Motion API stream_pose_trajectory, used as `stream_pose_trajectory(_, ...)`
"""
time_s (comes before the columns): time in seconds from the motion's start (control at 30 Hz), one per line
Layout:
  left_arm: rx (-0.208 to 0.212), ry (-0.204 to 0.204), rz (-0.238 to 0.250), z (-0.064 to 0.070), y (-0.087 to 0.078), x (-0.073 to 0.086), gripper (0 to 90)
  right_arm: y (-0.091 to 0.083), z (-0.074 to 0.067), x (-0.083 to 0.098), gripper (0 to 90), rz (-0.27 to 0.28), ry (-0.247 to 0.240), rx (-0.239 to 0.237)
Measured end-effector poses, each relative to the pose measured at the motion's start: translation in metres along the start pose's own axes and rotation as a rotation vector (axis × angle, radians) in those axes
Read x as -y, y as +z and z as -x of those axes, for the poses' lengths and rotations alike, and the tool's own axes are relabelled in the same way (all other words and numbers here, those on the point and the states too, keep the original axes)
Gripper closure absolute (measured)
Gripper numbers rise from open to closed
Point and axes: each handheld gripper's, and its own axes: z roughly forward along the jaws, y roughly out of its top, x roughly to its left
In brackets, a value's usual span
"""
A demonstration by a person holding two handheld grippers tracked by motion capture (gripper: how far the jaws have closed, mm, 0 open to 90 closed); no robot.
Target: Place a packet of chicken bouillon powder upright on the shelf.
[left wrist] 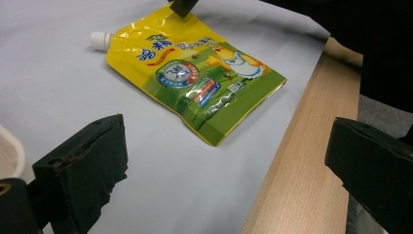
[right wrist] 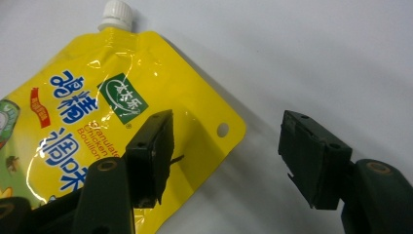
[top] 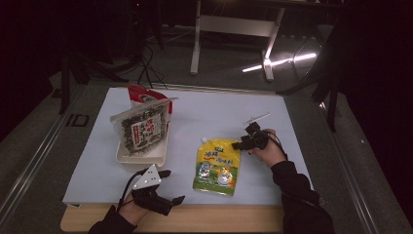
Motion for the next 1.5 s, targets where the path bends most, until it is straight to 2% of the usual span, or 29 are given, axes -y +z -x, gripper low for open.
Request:
stream_pose_trajectory(0.17,-0.002,0.001,-0.002,0.0,0.0,0.0,2.8,0.005,0.0,0.0,39.9,-0.027,0.003,-0.033)
stream_pose_trajectory(0.27,-0.003,0.001,-0.002,0.0,0.0,0.0,2.8,0.005,-0.001,0.0,47.6,-0.022,0.002,-0.072)
stream_pose_trajectory(0.37,-0.003,0.002,-0.002,0.0,0.0,0.0,2.8,0.002,-0.006,-0.003,54.8,-0.009,-0.026,-0.076)
stream_pose_trajectory(0.4,-0.002,0.001,-0.003,0.0,0.0,0.0,2.8,0.001,-0.008,-0.004,60.0,-0.004,-0.038,-0.078)
stream_pose_trajectory(0.43,-0.002,0.001,-0.003,0.0,0.0,0.0,2.8,0.0,-0.009,-0.005,66.5,-0.006,-0.036,-0.105)
stream_pose_trajectory(0.47,-0.003,0.001,-0.003,0.0,0.0,0.0,2.8,-0.001,-0.011,-0.006,66.5,-0.006,-0.041,-0.123)
stream_pose_trajectory(0.57,-0.003,0.002,-0.003,0.0,0.0,0.0,2.8,0.006,-0.019,-0.009,72.4,-0.058,-0.078,-0.11)
stream_pose_trajectory(0.6,-0.002,0.001,-0.001,0.0,0.0,0.0,2.8,0.01,-0.021,-0.009,80.0,-0.076,-0.077,-0.095)
stream_pose_trajectory(0.63,-0.002,0.001,-0.001,0.0,0.0,0.0,2.8,0.01,-0.021,-0.009,80.0,-0.076,-0.077,-0.095)
stream_pose_trajectory(0.67,-0.002,0.0,0.001,0.0,-0.001,0.0,2.8,0.012,-0.022,-0.008,89.0,-0.092,-0.079,-0.097)
stream_pose_trajectory(0.7,-0.002,0.0,0.002,0.0,-0.001,0.0,2.8,0.012,-0.023,-0.008,89.2,-0.09,-0.076,-0.104)
stream_pose_trajectory(0.8,-0.003,0.0,0.003,0.0,-0.001,0.0,2.8,0.008,-0.03,-0.01,89.8,-0.081,-0.115,-0.065)
stream_pose_trajectory(0.83,-0.003,0.0,0.003,0.0,-0.001,0.0,2.8,0.008,-0.03,-0.01,89.8,-0.081,-0.115,-0.065)
stream_pose_trajectory(0.87,-0.002,-0.001,0.004,0.0,-0.001,0.0,2.8,0.004,-0.036,-0.01,89.8,-0.07,-0.15,-0.03)
stream_pose_trajectory(0.9,-0.003,0.0,0.003,0.0,-0.001,0.0,2.8,0.003,-0.038,-0.011,89.8,-0.063,-0.148,-0.026)
stream_pose_trajectory(1.07,0.0,-0.003,0.002,-0.001,0.0,0.0,2.8,-0.015,-0.042,-0.014,89.9,0.002,-0.163,-0.041)
stream_pose_trajectory(1.23,-0.002,-0.003,0.004,-0.001,0.0,-0.001,2.8,-0.034,-0.052,-0.017,89.9,0.061,-0.201,-0.04)
stream_pose_trajectory(1.5,-0.003,-0.001,0.004,-0.001,0.001,-0.001,2.8,-0.065,-0.081,-0.026,89.9,0.164,-0.29,-0.054)
